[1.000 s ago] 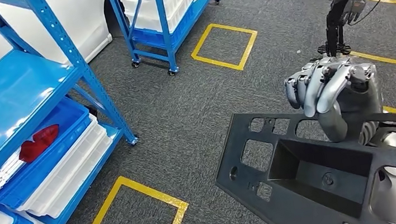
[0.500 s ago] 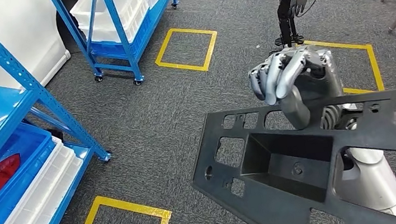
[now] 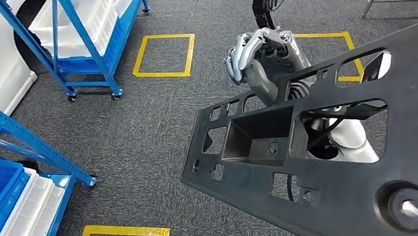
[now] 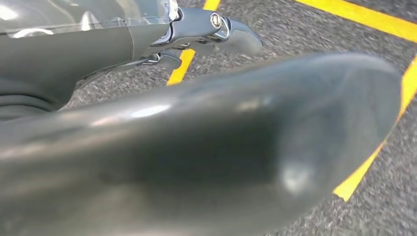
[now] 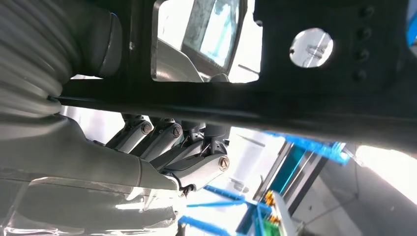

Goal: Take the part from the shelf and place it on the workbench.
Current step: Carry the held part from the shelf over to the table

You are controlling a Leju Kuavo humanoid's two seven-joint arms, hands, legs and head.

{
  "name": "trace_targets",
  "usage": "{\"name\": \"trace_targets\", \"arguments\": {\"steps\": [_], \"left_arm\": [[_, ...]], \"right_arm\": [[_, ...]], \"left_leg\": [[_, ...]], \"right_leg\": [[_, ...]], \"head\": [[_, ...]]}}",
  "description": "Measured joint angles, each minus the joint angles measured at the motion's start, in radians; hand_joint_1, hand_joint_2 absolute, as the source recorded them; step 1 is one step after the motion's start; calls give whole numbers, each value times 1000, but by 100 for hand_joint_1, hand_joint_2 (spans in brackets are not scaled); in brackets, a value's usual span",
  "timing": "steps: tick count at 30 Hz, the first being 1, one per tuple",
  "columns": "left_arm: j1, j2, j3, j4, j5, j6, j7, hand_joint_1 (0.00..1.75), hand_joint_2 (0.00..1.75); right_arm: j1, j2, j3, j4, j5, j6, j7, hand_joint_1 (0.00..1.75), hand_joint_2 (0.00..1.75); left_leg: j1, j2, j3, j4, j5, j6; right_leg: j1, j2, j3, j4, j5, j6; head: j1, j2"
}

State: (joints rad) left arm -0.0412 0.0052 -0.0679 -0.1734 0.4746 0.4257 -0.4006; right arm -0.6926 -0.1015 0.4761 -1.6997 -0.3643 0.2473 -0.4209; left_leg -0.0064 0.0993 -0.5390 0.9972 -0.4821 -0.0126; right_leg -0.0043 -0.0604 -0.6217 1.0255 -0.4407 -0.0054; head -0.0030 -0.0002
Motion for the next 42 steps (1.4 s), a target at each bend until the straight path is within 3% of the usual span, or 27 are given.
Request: {"name": "trace_targets", "arguments": {"steps": [1,3,5,7,8,9,10,12,14,16,17,19,21,22,23,24,26,27,29,30,32,34,36,38,39,40,42], "left_arm": [[-1,0,0,0,0,0,0,0,0],[-1,-1,0,0,0,0,-1,0,0],[1,-1,0,0,0,0,-1,0,0],[3,0,0,0,0,0,-1,0,0],[4,0,0,0,0,0,-1,0,0],[5,0,0,0,-1,-1,-1,0,0],[5,0,-1,0,-2,-2,-1,0,0],[6,1,-1,0,-7,-4,1,0,0],[4,2,-1,0,-11,-4,5,0,0],[-2,3,-2,0,-13,-5,7,0,0],[-5,3,-3,0,-15,-5,7,0,0],[-7,2,-5,0,-18,-6,5,0,0],[-3,2,-7,0,-21,-11,3,0,0],[-1,3,-7,0,-22,-14,2,0,0],[0,3,-7,0,-22,-17,0,0,0],[-1,3,-8,0,-23,-18,-1,0,0],[-1,3,-9,0,-24,-19,-2,0,0],[-1,3,-9,0,-25,-20,-2,0,0],[-1,3,-10,0,-28,-21,-2,0,0],[-2,3,-10,0,-30,-21,-2,0,0],[-4,3,-10,0,-32,-22,-1,0,0],[-4,2,-11,0,-31,-22,0,0,0],[-2,2,-11,0,-29,-21,4,0,0],[1,2,-11,0,-26,-20,6,0,0],[2,2,-11,0,-25,-20,7,0,0],[3,2,-11,0,-25,-20,7,0,0],[4,2,-11,0,-28,-20,4,0,0]], "right_arm": [[-1,1,1,3,0,0,0,175,175],[-5,5,3,8,0,0,-1,175,175],[-9,12,5,14,0,0,-1,175,175],[-11,17,8,20,0,0,0,175,175],[-11,17,10,24,-2,0,1,175,175],[-11,18,12,27,-4,0,5,175,175],[-13,19,12,32,-9,-1,10,175,175],[-26,24,13,49,-20,-2,22,175,175],[-51,32,10,84,-28,-2,33,175,175],[-82,37,0,135,-32,-2,38,175,175],[-97,38,-8,162,-33,-1,39,175,175],[-127,38,-25,207,-35,2,38,175,175],[-147,38,-38,245,-37,3,34,175,175],[-151,38,-43,263,-37,3,31,175,175],[-152,37,-49,280,-38,4,28,175,175],[-153,36,-54,294,-38,5,25,175,175],[-156,34,-64,313,-37,6,20,175,175],[-160,34,-68,320,-37,6,17,175,175],[-165,34,-74,332,-34,6,10,175,175],[-165,33,-77,338,-33,6,6,175,175],[-164,30,-86,350,-29,6,-1,175,175],[-164,27,-93,359,-27,9,-6,175,175],[-161,28,-96,367,-26,15,-11,175,175],[-152,28,-96,376,-24,20,-13,175,175],[-149,28,-96,380,-24,21,-14,175,175],[-147,28,-97,383,-24,20,-14,175,175],[-146,28,-99,388,-24,20,-15,175,175]], "left_leg": [[1,7,2,0,-2,-5],[7,-18,-6,24,-25,-15],[13,-69,-53,129,-84,-22],[15,-89,-120,267,-137,-24],[15,-90,-140,301,-139,-24],[15,-92,-142,295,-121,-22],[15,-97,-124,249,-85,-20],[19,-136,-65,108,-15,-14],[20,-171,-31,29,8,-9],[18,-161,-27,19,8,-1],[18,-149,-26,14,13,6],[20,-125,-23,2,22,20],[16,-99,-23,-1,25,27],[14,-86,-24,-1,25,28],[14,-74,-24,-1,24,29],[13,-62,-24,0,23,29],[12,-40,-21,0,20,26],[10,-30,-20,2,16,23],[4,-10,-17,4,10,15],[2,0,-16,4,8,10],[4,14,-12,6,1,0],[9,-20,-25,44,-30,-9],[14,-71,-78,163,-92,-15],[15,-88,-141,285,-132,-19],[16,-90,-154,302,-124,-20],[17,-92,-148,277,-96,-19],[22,-121,-96,145,-16,-17]], "right_leg": [[0,12,-1,-1,1,-5],[-3,33,1,-7,6,-16],[-5,55,2,-11,9,-25],[-2,80,2,-10,9,-29],[-1,94,2,-9,9,-29],[0,108,3,-8,9,-29],[1,123,3,-6,9,-29],[1,150,1,-1,9,-25],[-1,175,-6,3,13,-14],[-5,199,-14,-1,21,2],[-6,197,-16,-1,21,7],[-2,151,-37,41,-7,15],[0,90,-93,164,-72,20],[-2,78,-125,231,-98,22],[-4,72,-145,275,-109,24],[-6,68,-146,281,-102,25],[-6,46,-89,172,-42,22],[-1,18,-49,96,-16,18],[10,-19,-2,1,8,8],[15,-20,1,-10,6,4],[14,6,0,-16,9,-5],[8,29,3,-23,14,-16],[4,54,5,-25,16,-22],[4,82,6,-24,16,-23],[4,97,6,-23,16,-22],[3,111,7,-21,16,-22],[1,139,8,-15,12,-16]], "head": [[0,0],[0,0],[-2,0],[-3,0],[-3,0],[-3,0],[-3,0],[-3,0],[-3,0],[-3,0],[-2,0],[1,0],[5,0],[5,0],[5,0],[6,0],[6,0],[6,0],[4,0],[3,0],[3,0],[2,0],[1,0],[1,0],[1,0],[1,0],[1,0]]}}
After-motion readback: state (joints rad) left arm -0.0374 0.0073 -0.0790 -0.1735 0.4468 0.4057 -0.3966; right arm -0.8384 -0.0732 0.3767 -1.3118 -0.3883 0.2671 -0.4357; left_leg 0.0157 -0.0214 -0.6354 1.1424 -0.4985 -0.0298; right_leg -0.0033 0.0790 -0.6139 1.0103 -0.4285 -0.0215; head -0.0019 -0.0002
